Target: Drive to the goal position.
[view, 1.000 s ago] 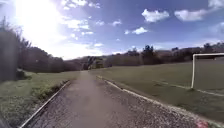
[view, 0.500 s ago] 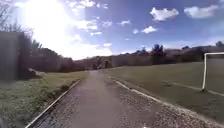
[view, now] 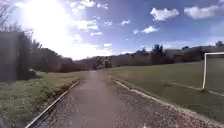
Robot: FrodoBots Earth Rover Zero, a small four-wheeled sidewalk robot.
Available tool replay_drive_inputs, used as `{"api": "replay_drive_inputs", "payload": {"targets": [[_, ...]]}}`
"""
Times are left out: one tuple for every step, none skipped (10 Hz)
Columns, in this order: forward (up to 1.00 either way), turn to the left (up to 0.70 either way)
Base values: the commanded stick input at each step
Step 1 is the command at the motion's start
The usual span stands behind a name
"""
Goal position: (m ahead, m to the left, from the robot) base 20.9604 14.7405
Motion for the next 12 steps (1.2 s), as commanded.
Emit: {"api": "replay_drive_inputs", "payload": {"targets": [[0.0, 0.7], [0.0, 0.7], [0.0, 0.7], [0.0, 0.61], [0.0, 0.14], [0.0, 0.0], [0.0, 0.0], [0.0, 0.0], [0.0, 0.0], [0.08, 0.0], [0.52, 0.01], [0.7, 0.01]]}}
